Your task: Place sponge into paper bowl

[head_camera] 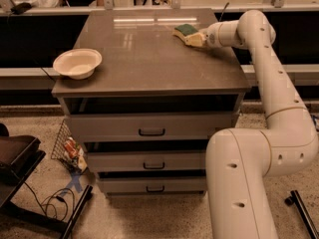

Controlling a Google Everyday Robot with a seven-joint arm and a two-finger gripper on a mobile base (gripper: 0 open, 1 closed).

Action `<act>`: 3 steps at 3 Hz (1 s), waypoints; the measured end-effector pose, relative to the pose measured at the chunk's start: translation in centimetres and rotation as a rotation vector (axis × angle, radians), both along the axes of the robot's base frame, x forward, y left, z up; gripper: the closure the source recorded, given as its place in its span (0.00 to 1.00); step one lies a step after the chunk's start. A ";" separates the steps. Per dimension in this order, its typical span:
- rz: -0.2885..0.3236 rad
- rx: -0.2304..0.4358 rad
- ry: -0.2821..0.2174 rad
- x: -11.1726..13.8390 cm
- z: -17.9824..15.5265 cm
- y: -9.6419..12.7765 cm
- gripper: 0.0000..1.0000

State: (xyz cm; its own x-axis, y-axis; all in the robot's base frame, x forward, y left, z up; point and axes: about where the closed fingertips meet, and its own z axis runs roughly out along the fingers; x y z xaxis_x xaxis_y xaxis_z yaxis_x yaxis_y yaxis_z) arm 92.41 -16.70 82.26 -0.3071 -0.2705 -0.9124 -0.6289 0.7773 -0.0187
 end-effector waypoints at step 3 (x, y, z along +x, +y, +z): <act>0.000 0.000 0.000 0.0 0.0 0.0 0.82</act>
Offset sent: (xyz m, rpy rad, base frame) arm -0.0970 0.0455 0.2590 -0.2897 -0.2236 0.0564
